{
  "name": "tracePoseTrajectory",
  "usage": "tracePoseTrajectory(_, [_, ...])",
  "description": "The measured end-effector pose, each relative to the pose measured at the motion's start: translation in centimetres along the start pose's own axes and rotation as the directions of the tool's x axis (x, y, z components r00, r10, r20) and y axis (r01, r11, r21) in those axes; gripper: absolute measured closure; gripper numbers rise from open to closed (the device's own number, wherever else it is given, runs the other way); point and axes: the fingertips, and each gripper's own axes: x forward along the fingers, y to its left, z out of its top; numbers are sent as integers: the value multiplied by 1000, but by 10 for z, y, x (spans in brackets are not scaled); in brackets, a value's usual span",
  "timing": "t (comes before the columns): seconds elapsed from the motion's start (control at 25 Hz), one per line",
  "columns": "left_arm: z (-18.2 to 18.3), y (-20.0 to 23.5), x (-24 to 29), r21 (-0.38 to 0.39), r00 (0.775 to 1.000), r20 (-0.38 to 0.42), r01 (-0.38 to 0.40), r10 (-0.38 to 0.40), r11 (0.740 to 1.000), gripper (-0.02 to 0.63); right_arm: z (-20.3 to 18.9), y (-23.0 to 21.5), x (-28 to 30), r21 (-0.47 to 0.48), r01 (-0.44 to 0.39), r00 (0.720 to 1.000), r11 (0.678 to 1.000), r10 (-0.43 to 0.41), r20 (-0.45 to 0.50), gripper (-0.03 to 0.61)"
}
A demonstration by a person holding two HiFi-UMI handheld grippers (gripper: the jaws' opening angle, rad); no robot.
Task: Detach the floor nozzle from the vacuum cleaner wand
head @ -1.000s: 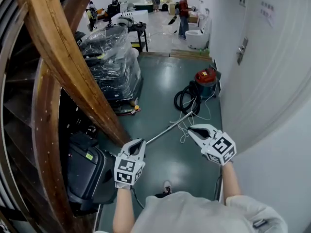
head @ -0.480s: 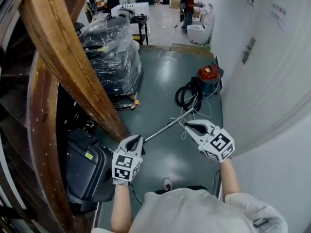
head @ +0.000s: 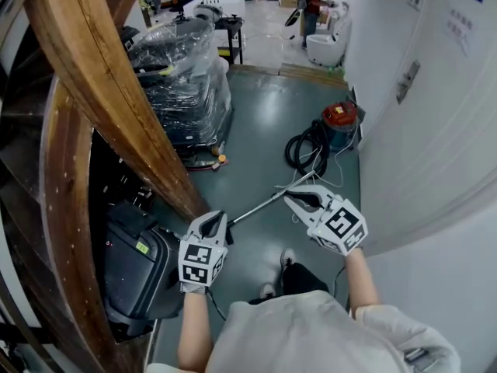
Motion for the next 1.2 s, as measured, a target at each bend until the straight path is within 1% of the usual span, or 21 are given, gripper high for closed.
tracePoseTrajectory(0.12, [-3,6,5,-16,1000,-10,-16,16,1000,615,1,-2,13,-6,-29,1000,1000,29,-1,549])
tracePoseTrajectory(0.24, [0,14,11,-9,999,-11,-37,37,999,615,-5,-15,24,-12,-47,999,999,47,-8,549])
tracePoseTrajectory(0.36, [-2,28,15,-11,997,-20,-70,70,997,615,-6,-25,38,-16,-65,998,998,64,-11,549])
tracePoseTrajectory(0.48, [-1,38,19,-10,995,-21,-99,99,995,615,-3,-34,51,-29,-88,996,996,88,7,549])
tracePoseTrajectory(0.68, [2,60,22,-26,985,-35,-171,170,985,614,-4,-43,77,-40,-150,989,988,151,10,549])
tracePoseTrajectory(0.84, [-11,76,32,-29,980,-52,-193,192,981,615,-10,-50,96,-51,-183,983,982,183,9,549])
tracePoseTrajectory(0.96, [-14,86,41,-37,976,-58,-212,209,977,615,-17,-53,112,-59,-206,978,977,206,-16,549])
tracePoseTrajectory(1.08, [-21,93,50,-63,972,-76,-227,222,972,615,-26,-54,126,-62,-239,970,969,237,-47,549])
tracePoseTrajectory(1.2, [-25,98,62,-61,970,-83,-233,228,970,615,-33,-59,139,-55,-265,963,963,262,-56,549])
